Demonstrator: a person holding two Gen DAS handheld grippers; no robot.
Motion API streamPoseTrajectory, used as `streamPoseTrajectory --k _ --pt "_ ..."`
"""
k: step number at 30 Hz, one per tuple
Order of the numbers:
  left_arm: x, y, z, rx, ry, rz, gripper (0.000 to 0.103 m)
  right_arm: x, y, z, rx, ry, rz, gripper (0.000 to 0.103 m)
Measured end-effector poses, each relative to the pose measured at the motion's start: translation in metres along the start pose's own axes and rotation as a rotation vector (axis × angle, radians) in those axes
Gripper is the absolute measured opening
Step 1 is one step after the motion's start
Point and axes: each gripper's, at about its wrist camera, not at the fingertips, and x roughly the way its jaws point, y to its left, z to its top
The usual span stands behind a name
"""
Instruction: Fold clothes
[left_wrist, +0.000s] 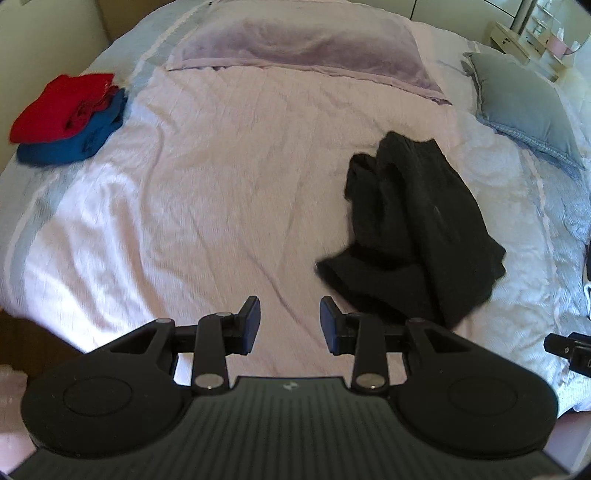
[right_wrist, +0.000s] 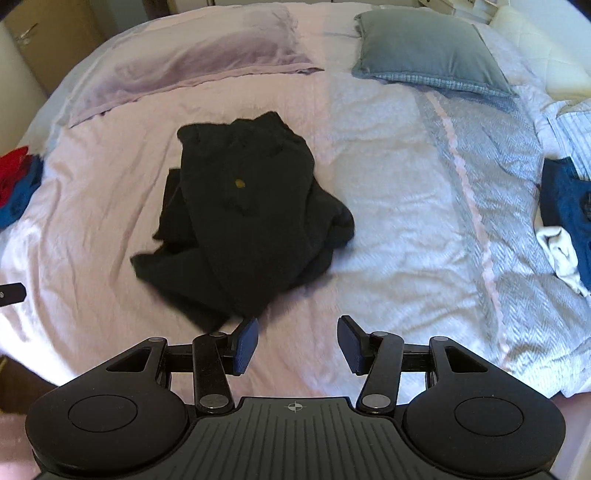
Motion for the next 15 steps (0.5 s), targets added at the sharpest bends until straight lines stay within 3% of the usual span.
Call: streamPoseTrajectory --k 7,11,15 --pt "0.052 0.032 0.037 0.021 0.05 -0.007 0.032 0.042 0.035 0.01 -0.015 0.06 -0.044 0.051" --pt "0.075 0.043 0.038 -0.003 0.09 -0.018 0.032 0.068 0.048 0.004 -0.028 0.123 -0.038 0.051" --pt "0.094 0.051 0.031 -0.04 0.13 -0.017 0.032 0.094 0.057 0.004 -0.068 0.125 -0.021 0.051"
